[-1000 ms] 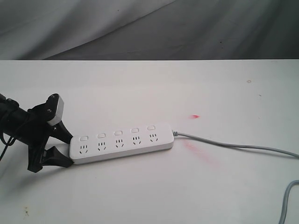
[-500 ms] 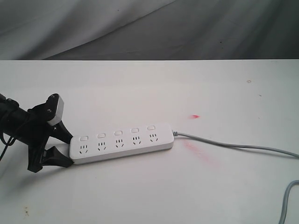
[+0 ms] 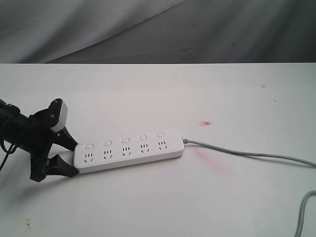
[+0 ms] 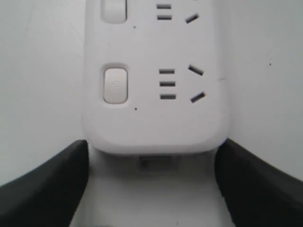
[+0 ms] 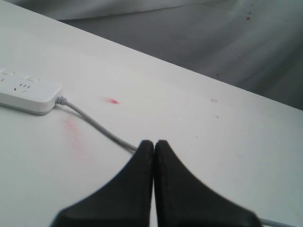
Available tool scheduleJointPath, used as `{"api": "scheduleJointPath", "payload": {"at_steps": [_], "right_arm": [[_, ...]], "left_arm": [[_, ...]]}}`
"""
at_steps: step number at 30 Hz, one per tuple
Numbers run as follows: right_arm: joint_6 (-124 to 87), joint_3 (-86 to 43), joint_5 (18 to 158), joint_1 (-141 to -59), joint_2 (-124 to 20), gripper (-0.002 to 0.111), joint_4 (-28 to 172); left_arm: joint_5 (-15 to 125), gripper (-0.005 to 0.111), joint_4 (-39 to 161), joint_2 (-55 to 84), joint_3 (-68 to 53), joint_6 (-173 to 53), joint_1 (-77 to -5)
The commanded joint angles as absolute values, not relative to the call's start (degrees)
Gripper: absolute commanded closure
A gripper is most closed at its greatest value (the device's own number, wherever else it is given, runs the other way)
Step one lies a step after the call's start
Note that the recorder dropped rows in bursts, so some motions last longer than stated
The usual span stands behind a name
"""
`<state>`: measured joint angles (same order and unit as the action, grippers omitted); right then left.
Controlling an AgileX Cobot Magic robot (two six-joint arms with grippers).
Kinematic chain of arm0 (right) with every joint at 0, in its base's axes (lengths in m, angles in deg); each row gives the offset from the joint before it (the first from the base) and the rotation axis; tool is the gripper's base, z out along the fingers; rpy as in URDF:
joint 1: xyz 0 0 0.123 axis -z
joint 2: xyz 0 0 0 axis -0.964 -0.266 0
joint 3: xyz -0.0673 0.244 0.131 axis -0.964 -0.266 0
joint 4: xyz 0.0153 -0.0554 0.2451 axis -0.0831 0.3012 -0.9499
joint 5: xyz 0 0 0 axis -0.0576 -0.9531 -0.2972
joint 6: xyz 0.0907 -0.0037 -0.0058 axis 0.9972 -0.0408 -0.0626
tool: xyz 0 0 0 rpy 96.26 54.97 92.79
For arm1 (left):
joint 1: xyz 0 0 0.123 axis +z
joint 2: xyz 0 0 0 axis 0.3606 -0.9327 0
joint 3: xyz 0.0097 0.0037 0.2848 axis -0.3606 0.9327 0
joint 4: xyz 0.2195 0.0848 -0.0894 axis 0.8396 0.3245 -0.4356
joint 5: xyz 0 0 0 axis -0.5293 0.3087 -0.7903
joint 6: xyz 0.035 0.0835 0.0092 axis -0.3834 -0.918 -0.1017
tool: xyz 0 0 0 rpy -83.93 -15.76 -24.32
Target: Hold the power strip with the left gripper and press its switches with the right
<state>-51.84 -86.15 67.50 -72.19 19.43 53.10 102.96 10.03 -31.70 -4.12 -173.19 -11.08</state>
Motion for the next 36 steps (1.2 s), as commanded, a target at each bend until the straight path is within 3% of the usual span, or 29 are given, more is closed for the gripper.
{"api": "scheduleJointPath", "payload": {"at_steps": [1, 5, 10, 23, 36], "right_arm": [[-51.58, -86.37, 67.47, -71.72, 19.57, 0.108, 52.68], [-51.58, -86.37, 67.47, -71.72, 19.57, 0.108, 52.68], [-51.58, -86.37, 67.47, -71.72, 19.57, 0.108, 52.68], [-51.58, -86.37, 67.47, -71.72, 19.57, 0.108, 52.68], [-51.58, -86.37, 67.47, -71.72, 19.57, 0.108, 52.68]], "left_arm": [[103.20, 0.016, 4.63, -31.83, -4.20, -173.22, -11.41], [102.71, 0.002, -0.85, -30.65, -4.20, -171.61, -11.41], [103.28, 0.002, -0.60, -24.19, -4.20, -171.52, -11.41], [110.93, 0.002, 0.10, 7.71, -4.20, -159.52, -11.41], [118.26, 0.002, 31.41, 34.46, -4.10, -128.03, -11.41]]}}
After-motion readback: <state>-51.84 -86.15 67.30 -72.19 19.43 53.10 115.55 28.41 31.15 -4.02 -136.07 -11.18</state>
